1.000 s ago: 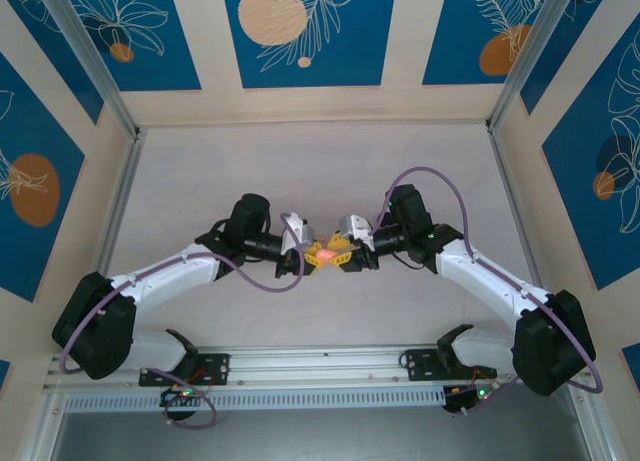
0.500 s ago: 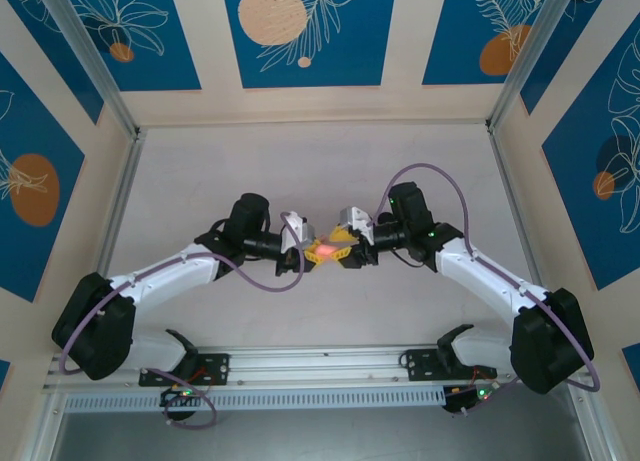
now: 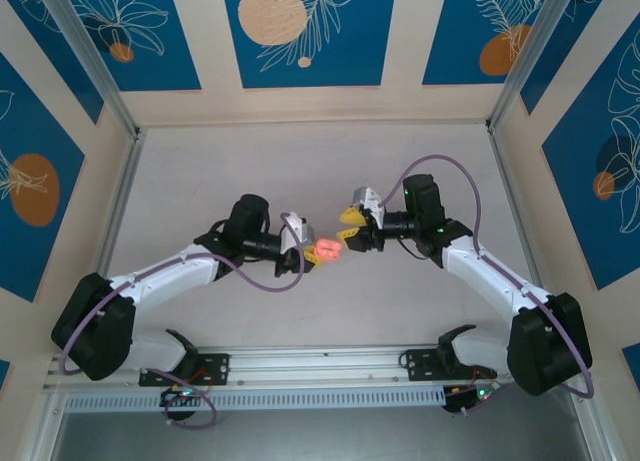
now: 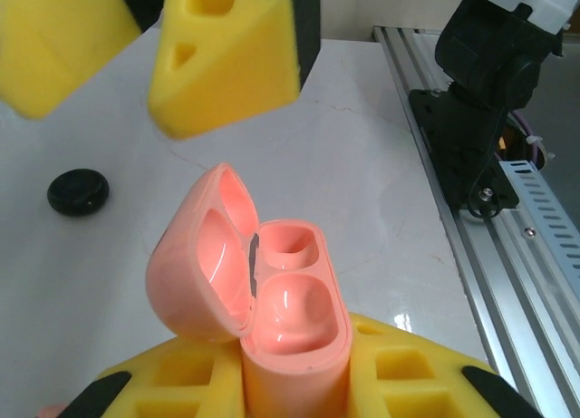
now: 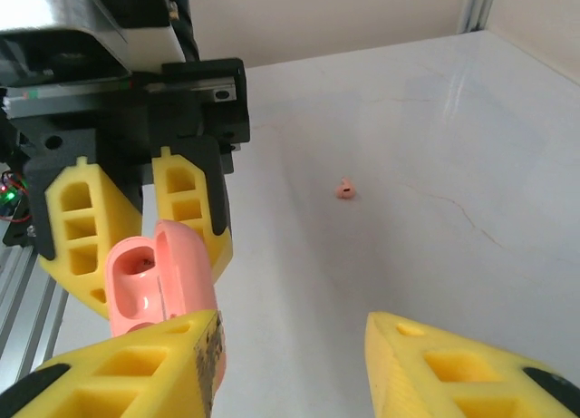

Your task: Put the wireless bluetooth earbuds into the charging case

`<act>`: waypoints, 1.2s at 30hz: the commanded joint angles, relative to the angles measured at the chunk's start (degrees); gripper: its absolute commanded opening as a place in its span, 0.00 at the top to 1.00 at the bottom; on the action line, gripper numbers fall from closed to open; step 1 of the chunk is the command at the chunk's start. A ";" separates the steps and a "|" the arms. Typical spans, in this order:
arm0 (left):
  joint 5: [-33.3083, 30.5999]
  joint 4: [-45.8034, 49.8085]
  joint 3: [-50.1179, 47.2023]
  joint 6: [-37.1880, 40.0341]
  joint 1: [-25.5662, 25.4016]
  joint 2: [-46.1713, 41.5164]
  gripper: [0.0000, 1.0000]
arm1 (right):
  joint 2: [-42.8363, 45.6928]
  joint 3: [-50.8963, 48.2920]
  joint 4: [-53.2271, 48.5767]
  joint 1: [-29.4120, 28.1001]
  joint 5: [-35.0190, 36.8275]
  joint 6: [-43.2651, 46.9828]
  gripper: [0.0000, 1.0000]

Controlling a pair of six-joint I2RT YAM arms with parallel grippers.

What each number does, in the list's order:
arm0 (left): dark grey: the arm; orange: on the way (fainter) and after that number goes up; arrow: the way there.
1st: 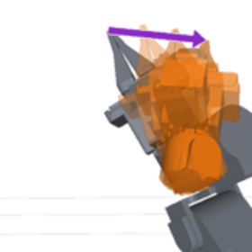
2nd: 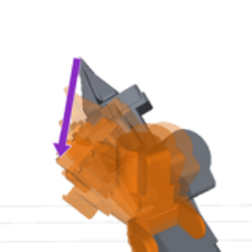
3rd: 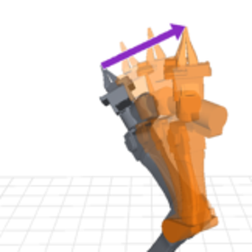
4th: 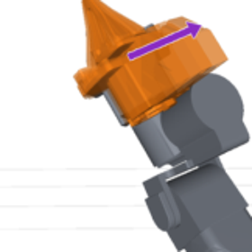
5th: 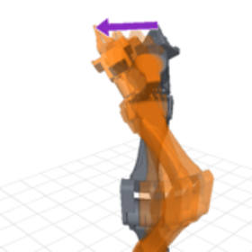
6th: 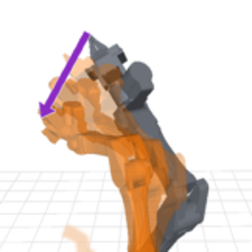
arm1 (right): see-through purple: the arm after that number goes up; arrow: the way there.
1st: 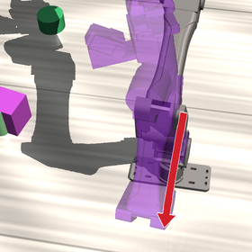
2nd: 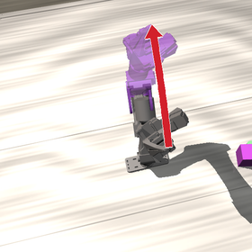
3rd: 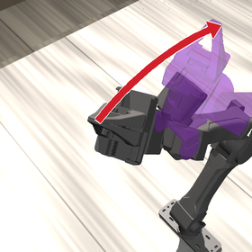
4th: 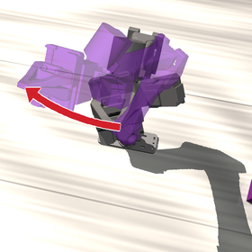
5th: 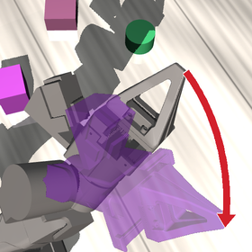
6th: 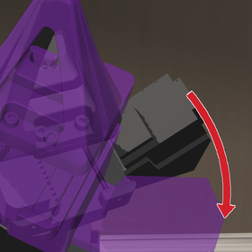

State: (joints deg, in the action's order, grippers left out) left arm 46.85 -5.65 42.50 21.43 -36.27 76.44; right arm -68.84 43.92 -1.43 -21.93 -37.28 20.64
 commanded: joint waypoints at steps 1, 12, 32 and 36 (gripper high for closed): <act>0.26 -6.43 -2.73 -5.44 3.09 0.15 0.78 | 2.13 1.16 0.89 0.81 -0.87 -4.73 0.53; -6.46 -16.87 -7.75 -22.96 12.42 -0.25 0.77 | -5.68 13.14 -18.56 -0.05 12.97 -23.01 0.54; -15.63 -14.45 -16.90 -17.89 14.04 -7.94 0.76 | -38.48 41.57 -49.59 -11.42 37.17 -42.62 0.57; -15.16 -14.39 -17.10 -17.49 14.01 -7.69 0.77 | -44.25 46.25 -52.70 -12.93 39.52 -42.12 0.57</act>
State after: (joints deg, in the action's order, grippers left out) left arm 31.40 -19.09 26.06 2.11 -22.76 69.52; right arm -110.45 86.94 -48.60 -33.95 -0.86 -20.27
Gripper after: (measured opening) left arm 0.237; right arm 0.426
